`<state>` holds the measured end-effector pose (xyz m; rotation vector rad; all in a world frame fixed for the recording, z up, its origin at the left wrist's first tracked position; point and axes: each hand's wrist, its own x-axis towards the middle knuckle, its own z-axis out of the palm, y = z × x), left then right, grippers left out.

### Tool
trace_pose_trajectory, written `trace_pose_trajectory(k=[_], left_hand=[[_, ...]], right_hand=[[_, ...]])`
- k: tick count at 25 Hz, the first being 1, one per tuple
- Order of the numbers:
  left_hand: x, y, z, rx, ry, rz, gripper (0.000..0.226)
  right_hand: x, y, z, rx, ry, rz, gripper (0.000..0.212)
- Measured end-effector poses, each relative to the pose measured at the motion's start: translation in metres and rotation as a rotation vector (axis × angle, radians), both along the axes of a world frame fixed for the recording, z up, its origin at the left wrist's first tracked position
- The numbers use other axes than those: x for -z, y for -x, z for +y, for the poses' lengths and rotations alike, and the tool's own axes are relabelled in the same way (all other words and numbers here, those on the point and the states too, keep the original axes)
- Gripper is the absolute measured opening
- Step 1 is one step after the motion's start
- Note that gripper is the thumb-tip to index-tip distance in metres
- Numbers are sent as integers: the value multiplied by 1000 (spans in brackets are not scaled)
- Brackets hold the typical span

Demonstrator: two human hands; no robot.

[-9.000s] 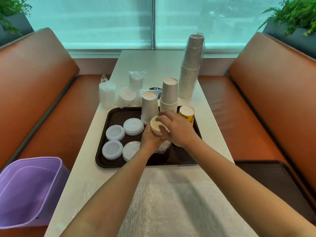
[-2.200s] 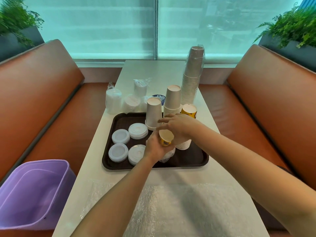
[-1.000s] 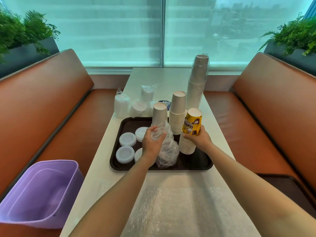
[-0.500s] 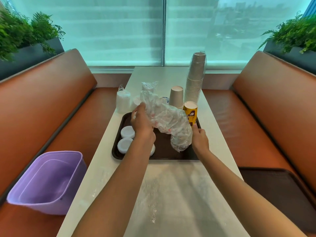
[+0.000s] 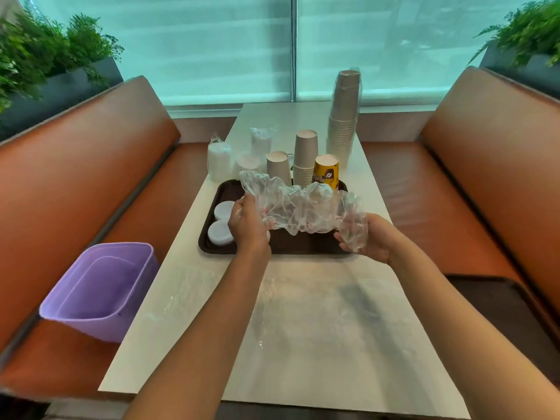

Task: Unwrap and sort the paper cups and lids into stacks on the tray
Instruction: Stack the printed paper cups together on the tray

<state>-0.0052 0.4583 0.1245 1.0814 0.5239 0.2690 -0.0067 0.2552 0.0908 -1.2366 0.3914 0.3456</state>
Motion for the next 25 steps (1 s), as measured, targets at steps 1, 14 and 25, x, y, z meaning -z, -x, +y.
trace_pose_trajectory(k=[1, 14, 25], left_hand=[[3, 4, 0, -11, -22, 7, 20], [29, 52, 49, 66, -184, 6, 27], [68, 55, 181, -153, -110, -10, 32]], right_hand=[[2, 4, 0, 22, -14, 11, 25], [19, 59, 60, 226, 139, 145, 20], [46, 114, 12, 761, 218, 132, 38]])
